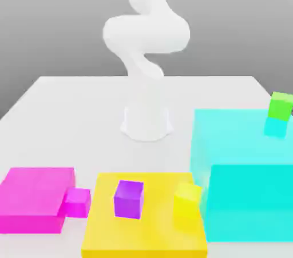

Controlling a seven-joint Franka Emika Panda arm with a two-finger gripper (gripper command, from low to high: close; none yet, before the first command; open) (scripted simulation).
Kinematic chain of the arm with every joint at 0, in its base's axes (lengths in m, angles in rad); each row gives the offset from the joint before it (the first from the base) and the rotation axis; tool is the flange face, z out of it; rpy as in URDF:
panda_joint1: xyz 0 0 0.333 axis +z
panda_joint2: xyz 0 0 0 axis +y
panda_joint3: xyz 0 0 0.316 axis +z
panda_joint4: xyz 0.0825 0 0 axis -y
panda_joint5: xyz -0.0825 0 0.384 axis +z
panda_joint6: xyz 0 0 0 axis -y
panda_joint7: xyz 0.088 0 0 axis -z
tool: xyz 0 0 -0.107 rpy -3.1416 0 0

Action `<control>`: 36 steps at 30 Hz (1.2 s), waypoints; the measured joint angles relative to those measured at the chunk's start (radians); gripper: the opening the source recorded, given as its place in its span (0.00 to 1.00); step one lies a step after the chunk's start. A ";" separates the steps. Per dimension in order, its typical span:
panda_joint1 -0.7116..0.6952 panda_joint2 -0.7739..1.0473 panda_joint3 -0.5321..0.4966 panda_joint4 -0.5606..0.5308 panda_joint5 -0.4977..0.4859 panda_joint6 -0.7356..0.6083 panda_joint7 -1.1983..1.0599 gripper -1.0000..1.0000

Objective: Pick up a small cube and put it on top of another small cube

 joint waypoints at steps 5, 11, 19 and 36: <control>-0.137 0.154 0.063 -0.071 -0.043 0.087 0.236 0.50; -0.277 0.335 0.114 -0.154 -0.098 0.187 0.514 0.50; -0.414 0.574 0.126 -0.264 -0.153 0.321 0.870 0.50; -0.431 1.049 0.023 -0.349 -0.107 0.664 1.203 0.00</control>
